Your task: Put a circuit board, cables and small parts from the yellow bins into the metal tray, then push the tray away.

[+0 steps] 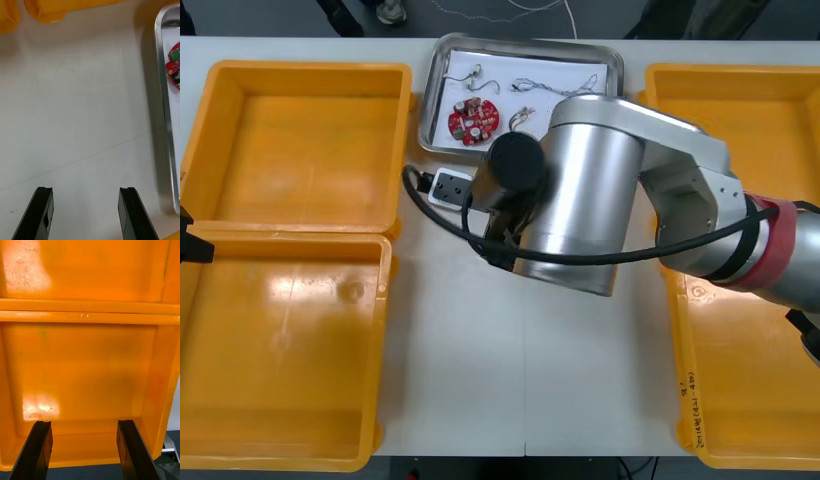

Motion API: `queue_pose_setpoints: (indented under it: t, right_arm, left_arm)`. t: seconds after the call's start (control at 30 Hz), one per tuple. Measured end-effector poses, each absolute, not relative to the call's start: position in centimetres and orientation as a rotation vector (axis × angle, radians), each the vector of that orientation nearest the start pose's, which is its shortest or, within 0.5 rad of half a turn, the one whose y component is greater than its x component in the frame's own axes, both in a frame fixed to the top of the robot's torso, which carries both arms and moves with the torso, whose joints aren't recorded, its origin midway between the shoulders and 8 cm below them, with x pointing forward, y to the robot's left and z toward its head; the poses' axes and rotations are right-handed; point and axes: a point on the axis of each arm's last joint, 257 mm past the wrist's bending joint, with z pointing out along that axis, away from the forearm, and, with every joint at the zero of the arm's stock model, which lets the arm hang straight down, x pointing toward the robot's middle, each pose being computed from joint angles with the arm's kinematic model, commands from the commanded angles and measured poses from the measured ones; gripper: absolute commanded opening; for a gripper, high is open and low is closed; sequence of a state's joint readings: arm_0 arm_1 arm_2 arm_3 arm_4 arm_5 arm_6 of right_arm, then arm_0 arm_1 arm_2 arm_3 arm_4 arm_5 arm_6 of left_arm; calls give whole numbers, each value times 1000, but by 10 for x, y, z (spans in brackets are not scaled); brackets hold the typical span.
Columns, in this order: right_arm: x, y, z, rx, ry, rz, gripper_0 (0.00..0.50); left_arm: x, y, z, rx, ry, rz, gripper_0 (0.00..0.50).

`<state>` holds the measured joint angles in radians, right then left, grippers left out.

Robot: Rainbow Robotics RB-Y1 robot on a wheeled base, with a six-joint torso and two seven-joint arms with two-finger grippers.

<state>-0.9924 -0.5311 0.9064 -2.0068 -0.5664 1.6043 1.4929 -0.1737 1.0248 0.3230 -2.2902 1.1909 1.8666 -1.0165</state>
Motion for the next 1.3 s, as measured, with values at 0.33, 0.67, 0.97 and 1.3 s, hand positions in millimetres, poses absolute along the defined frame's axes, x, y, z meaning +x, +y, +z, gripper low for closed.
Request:
queue_pose_setpoints:
  t: [0.33, 0.67, 0.97, 1.3]
  right_arm:
    - [428, -43, -154, -1232, 2252, -20, 500]
    - [407, -149, -144, -711, 2479, -41, 500]
    - [412, -210, -138, -296, 2547, 12, 500]
    - [418, -290, -141, 34, 2589, 4, 500]
  left_arm:
    - [351, 341, -113, 11, 2680, -89, 500]
    - [351, 341, -113, 12, 2680, -89, 500]
    - [351, 341, -113, 12, 2680, -89, 500]
    - [351, 341, -113, 12, 2680, -89, 500]
